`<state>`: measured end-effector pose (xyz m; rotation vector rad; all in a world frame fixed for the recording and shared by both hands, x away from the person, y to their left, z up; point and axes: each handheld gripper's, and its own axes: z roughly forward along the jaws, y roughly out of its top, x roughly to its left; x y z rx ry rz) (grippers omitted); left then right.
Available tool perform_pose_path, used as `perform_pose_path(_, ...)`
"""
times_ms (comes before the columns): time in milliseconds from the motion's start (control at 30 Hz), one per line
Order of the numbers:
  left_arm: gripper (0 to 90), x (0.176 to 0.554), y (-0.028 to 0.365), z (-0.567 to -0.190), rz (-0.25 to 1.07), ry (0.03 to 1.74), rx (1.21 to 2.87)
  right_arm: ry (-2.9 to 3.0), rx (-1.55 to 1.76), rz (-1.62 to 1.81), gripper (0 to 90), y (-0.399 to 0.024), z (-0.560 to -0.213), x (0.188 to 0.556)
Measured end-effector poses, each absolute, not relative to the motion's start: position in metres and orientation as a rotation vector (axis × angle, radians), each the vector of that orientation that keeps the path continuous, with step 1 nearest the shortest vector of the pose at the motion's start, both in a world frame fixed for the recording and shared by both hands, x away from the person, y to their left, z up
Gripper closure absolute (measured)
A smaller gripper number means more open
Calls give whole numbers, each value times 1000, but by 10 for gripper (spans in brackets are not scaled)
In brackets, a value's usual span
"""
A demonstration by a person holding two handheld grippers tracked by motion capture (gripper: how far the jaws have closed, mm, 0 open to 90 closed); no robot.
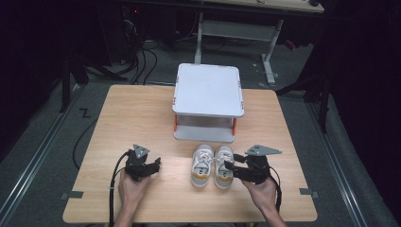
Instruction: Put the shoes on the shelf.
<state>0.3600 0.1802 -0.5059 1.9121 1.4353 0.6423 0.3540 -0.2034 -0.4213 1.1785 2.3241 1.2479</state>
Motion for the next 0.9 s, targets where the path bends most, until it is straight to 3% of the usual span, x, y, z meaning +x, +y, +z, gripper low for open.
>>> perform_pose_path(467, 298, 359, 175, -503, 607, 1447, 1907, 2077, 1442, 1009, 453, -276, -483, 402)
perform_pose_path(900, 291, 336, 133, -467, 481, 1254, 1925, 2045, 1443, 879, 415, -282, -501, 415)
